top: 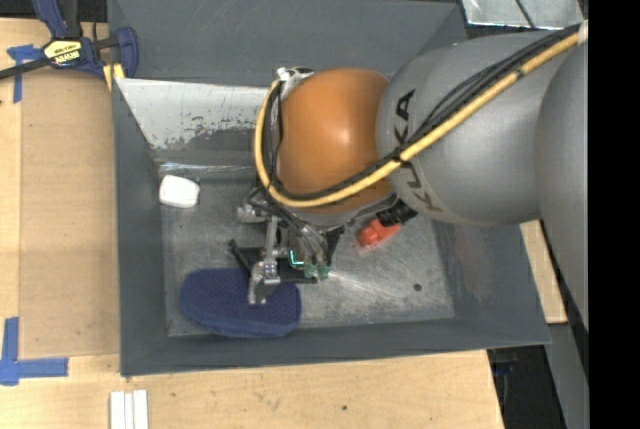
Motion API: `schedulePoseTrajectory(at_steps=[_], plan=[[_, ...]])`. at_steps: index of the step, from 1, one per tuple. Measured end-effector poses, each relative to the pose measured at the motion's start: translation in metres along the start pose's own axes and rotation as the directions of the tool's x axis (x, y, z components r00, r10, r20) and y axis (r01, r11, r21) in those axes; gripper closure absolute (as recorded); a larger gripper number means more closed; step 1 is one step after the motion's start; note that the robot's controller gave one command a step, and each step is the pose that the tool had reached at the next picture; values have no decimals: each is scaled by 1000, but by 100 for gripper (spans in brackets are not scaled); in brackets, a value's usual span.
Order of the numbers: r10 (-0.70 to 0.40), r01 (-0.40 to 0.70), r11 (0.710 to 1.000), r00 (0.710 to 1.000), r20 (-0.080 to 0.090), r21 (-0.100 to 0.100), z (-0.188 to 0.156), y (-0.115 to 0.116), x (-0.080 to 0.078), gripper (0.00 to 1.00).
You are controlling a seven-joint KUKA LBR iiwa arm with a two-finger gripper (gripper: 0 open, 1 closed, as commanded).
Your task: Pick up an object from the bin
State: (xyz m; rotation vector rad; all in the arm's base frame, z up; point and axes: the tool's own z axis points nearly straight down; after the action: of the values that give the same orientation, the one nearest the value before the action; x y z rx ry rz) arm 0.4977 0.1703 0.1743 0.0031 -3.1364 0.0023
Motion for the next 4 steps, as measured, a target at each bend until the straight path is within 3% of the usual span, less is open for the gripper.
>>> schedulePoseTrajectory(at_steps=[1, 2, 3, 4], plan=[[10, -10, 1000, 1000, 18, -3, 89, 24, 9, 0], [-323, 323, 946, 946, 15, -1, 73, 27, 7, 0], [319, -319, 948, 948, 9, -6, 74, 27, 3, 0], [702, -702, 712, 712, -5, -7, 98, 23, 6, 0]])
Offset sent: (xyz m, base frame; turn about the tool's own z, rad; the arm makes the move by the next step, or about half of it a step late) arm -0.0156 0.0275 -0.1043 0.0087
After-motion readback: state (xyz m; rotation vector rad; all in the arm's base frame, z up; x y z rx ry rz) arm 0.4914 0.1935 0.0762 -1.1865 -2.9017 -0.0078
